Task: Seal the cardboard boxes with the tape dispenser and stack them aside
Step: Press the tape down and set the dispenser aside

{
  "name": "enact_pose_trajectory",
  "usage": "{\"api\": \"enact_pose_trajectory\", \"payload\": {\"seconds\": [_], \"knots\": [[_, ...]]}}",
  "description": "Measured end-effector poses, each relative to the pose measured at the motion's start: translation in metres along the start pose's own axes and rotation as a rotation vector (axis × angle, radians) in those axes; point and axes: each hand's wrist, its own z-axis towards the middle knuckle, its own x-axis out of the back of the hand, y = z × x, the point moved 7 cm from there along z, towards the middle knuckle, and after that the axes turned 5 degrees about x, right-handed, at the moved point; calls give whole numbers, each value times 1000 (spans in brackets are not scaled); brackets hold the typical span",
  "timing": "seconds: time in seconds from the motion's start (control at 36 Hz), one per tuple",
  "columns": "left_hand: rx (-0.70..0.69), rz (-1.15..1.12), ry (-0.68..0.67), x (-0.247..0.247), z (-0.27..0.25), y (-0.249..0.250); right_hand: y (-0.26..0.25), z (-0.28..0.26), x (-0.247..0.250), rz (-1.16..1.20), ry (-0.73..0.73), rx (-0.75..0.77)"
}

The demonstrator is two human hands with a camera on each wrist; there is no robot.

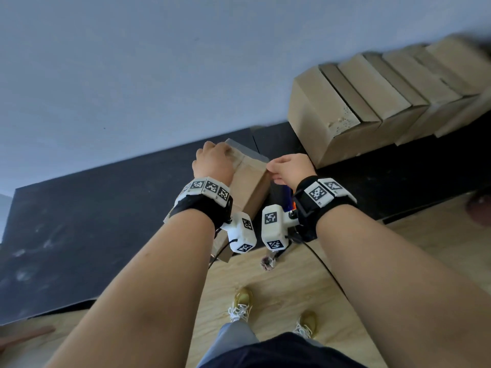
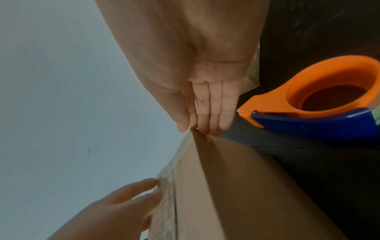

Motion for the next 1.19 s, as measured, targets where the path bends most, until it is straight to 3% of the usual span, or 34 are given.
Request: {"api": "enact_pose_trajectory", "payload": {"seconds": [0.17,0.53,0.75,0.92,1.0,1.11,1.19], "knots": [[48,-147,59,11,5,-25,-3,11,-10,-116,42,20],[165,-306,26,15,10,-48,-16,18,-11,-299,63,148],[155,-613,-152,0,8,-55,-14,18,-14,-307,55,162],[142,-526,-295,-11,8,-54,-13,15,-16,-310,54,165],[107,-453,-229,-2,12,-53,-14,13,-11,-346,103,174],[-27,-357,21,19,11,-43,-23,7,-6,-377,191,279],[-182,-276,18,17,10,-25,-28,6,-13,-398,170,327]]}}
